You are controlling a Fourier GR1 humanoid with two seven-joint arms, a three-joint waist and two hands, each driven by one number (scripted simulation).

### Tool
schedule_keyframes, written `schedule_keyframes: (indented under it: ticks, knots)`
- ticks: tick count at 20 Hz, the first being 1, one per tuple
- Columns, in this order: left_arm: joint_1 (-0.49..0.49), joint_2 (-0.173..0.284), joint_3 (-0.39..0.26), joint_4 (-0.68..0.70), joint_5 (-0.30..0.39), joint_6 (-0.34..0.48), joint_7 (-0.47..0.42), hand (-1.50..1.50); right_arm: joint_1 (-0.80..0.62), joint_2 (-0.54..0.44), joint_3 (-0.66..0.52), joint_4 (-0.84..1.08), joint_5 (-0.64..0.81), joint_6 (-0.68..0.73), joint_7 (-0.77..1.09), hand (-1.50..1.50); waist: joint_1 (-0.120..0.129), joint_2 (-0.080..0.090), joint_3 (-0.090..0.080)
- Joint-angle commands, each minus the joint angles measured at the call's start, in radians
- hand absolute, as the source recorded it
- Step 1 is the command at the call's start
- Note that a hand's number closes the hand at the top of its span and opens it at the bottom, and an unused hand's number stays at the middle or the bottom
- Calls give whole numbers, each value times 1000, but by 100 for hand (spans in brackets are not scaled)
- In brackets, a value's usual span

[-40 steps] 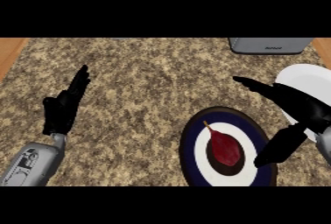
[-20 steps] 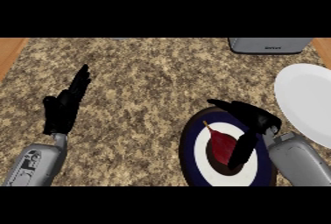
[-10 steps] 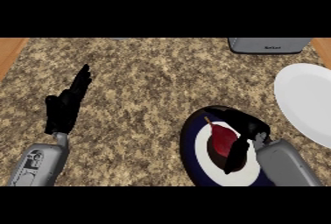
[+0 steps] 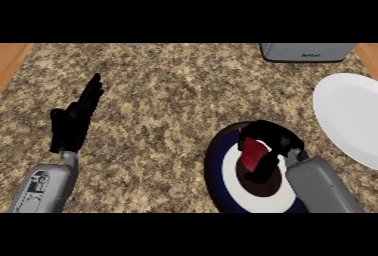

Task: Pick the pear from the plate and place it in the plate

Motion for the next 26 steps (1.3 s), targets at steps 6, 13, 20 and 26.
schedule_keyframes:
  ticks: [6,13,20,26]
  knots:
    - [60,9,32,-31,-2,-1,-11,0,110,-460,-246,75,58,-20,-318,150,-68,7,8]
    - [48,12,53,-63,2,22,9,0,160,-705,-471,265,54,-182,-617,150,-77,9,21]
    - [50,0,38,-59,2,13,8,0,134,-776,-711,437,-96,-301,-1010,150,-57,12,20]
    - [41,-23,0,-66,-14,9,14,0,107,-862,-802,638,-174,-210,-1354,150,1,16,13]
